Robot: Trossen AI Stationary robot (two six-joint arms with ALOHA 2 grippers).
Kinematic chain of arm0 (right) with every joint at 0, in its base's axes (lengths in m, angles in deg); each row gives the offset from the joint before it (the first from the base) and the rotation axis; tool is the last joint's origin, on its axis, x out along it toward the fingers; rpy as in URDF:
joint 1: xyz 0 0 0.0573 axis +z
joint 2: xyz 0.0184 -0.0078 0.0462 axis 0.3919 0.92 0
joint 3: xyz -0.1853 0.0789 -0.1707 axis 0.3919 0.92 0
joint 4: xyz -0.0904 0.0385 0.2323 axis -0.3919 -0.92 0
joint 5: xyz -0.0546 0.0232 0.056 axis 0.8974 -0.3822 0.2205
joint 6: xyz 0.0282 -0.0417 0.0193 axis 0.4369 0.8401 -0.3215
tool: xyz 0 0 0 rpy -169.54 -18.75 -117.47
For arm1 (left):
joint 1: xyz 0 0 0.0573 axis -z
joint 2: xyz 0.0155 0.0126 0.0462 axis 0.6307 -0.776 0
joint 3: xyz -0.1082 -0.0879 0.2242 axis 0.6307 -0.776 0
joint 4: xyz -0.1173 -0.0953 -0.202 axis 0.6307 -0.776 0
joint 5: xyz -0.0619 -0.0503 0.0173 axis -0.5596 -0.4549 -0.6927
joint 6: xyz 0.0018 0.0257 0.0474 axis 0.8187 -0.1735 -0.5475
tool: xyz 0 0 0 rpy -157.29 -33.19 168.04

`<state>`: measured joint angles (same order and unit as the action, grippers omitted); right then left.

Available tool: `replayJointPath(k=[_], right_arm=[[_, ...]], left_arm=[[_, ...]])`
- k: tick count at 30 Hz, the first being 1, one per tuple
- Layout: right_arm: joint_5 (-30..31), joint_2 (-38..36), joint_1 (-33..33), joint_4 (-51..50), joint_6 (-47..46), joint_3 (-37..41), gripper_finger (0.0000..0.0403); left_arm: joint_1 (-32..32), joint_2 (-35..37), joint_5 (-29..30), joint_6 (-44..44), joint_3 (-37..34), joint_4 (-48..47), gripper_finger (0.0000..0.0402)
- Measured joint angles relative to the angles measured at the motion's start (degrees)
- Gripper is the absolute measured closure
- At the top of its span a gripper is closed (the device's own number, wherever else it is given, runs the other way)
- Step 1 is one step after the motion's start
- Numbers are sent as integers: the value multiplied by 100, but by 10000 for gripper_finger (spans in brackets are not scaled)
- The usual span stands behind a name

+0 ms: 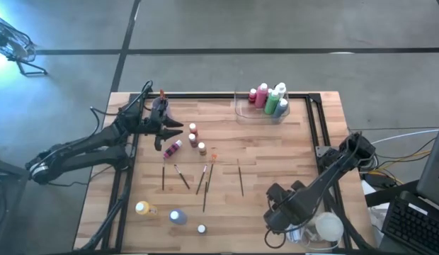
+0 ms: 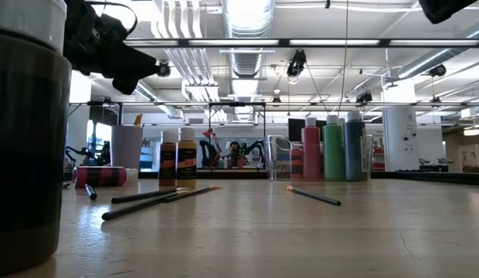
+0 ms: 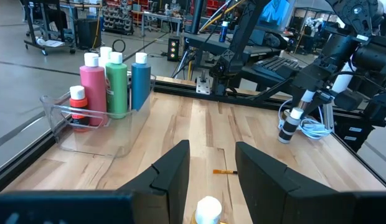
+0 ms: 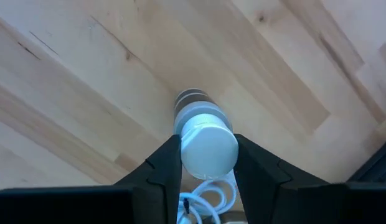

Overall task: Pick & Place Paint Supplies
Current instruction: Put the gray paint bottle into the transparent bin

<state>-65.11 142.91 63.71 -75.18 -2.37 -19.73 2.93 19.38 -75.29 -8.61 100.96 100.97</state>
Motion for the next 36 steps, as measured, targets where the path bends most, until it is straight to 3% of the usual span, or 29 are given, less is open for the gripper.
replayJointPath(k=[9, 20, 30, 36], right_arm=[[106, -257, -808, -15, 1498, 0, 291], [857, -898, -2343, -14, 3683, 0, 291], [1556, -1729, -3790, 41, 4842, 0, 290], [1538, -1928, -4710, 419, 5582, 0, 290]], left_arm=[[1, 0, 0, -34, 0, 4, 266], [-1, -1, -2, -28, -1, 3, 266], [-1, -2, 0, -39, -1, 7, 266], [-1, -2, 0, -42, 0, 37, 266]])
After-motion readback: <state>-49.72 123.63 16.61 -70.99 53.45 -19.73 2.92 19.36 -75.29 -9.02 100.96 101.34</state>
